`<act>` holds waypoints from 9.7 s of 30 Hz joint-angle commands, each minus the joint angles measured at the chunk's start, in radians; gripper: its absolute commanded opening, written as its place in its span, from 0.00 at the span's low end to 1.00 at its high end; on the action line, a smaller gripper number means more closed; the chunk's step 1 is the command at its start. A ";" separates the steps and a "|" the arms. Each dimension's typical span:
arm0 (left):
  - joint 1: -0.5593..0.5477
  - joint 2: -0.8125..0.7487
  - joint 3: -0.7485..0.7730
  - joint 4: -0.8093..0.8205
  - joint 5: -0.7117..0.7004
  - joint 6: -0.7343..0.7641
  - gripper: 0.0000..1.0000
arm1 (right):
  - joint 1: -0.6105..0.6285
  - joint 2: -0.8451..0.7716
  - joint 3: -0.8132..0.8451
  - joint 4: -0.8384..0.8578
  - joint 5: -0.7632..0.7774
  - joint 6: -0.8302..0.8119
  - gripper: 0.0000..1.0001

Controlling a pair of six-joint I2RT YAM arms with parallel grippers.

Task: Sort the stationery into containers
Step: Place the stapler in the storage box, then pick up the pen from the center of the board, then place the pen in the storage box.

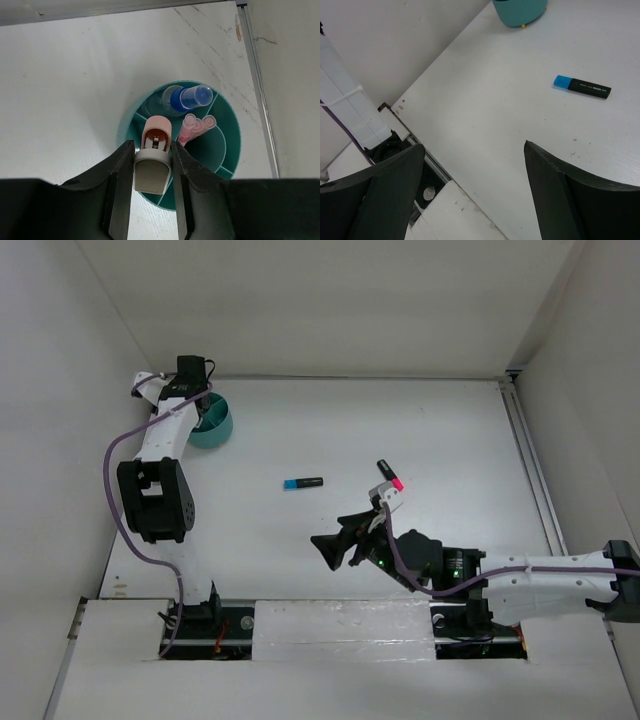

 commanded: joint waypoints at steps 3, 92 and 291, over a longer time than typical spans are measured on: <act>0.001 -0.008 -0.029 0.028 -0.008 -0.049 0.00 | 0.006 -0.023 -0.010 0.020 0.003 0.007 0.86; 0.114 -1.080 -0.739 0.103 0.567 0.578 1.00 | -0.713 0.836 0.724 -0.495 -0.927 -0.656 0.93; 0.088 -0.036 -0.263 0.810 0.845 1.050 0.06 | -0.110 -0.228 -0.217 0.005 -0.187 0.142 1.00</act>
